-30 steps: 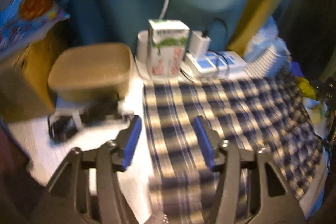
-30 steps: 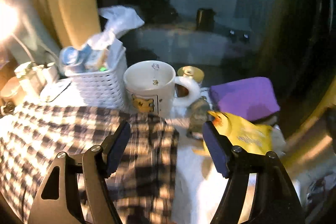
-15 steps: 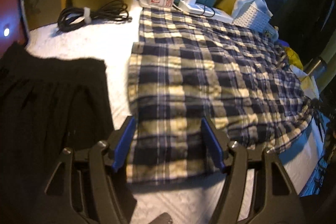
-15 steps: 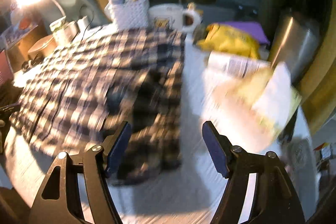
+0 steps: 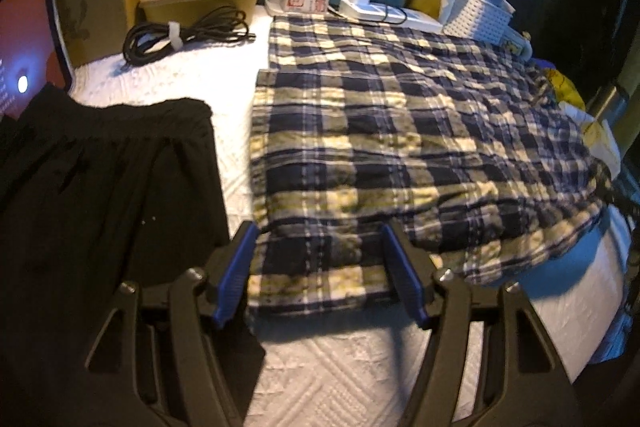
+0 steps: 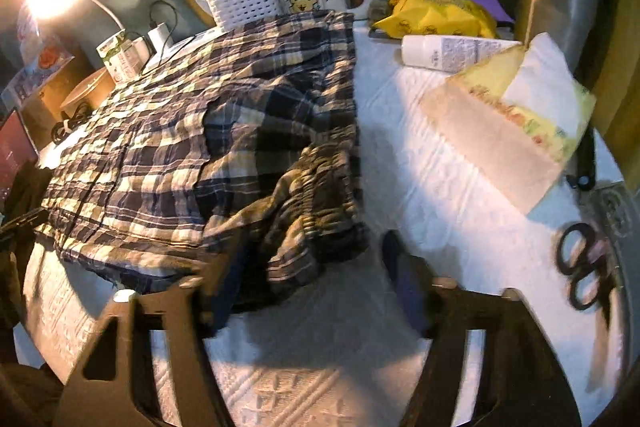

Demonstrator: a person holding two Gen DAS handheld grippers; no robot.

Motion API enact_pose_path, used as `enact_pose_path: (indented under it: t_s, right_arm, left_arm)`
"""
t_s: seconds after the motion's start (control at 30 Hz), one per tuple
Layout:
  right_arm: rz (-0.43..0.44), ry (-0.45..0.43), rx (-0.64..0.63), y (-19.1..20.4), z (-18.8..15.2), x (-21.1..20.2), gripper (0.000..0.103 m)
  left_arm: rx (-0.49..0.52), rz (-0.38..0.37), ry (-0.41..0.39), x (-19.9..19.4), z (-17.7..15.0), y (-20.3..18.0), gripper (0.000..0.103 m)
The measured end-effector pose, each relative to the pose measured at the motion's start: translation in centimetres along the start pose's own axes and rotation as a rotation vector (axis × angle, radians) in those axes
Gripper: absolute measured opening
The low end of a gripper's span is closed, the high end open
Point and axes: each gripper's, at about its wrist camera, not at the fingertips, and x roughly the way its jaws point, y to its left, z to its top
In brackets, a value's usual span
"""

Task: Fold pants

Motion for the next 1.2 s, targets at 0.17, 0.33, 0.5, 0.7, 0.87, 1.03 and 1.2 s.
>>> enact_pose_path:
  t_s: [0.17,0.33,0.5,0.7,0.87,1.03,1.2]
  right_arm:
    - [-0.028,-0.055,-0.057,1.1,0.8,-1.4,0.028]
    - [-0.074,-0.122,-0.132,2.4,1.9,-3.8,0.027]
    - [-0.11,-0.168,-0.187,2.6,2.8,-6.0,0.027]
    - [-0.146,-0.179,-0.22,1.7,3.0,-7.4,0.027]
    - [-0.153,-0.158,-0.221,0.6,1.8,-7.5,0.027]
    - [-0.147,-0.116,-0.213,0.0,-0.4,-6.4,0.027]
    - [-0.136,-0.089,-0.176,-1.3,-2.4,-5.9,0.027]
  left_arm:
    - [-0.033,-0.052,-0.012,-1.2,-0.2,0.0,0.016]
    - [-0.053,-0.111,-0.1,-5.0,0.1,-1.1,0.011]
    - [-0.023,-0.162,-0.153,-9.0,0.3,-2.3,0.011]
    - [0.014,-0.208,-0.154,-13.3,-1.3,-3.6,0.011]
    - [0.018,-0.229,-0.085,-14.0,-4.5,-4.7,0.011]
    - [-0.013,-0.198,0.019,-11.6,-8.0,-4.8,0.011]
    - [-0.048,-0.212,0.101,-10.2,-10.5,-4.9,0.012]
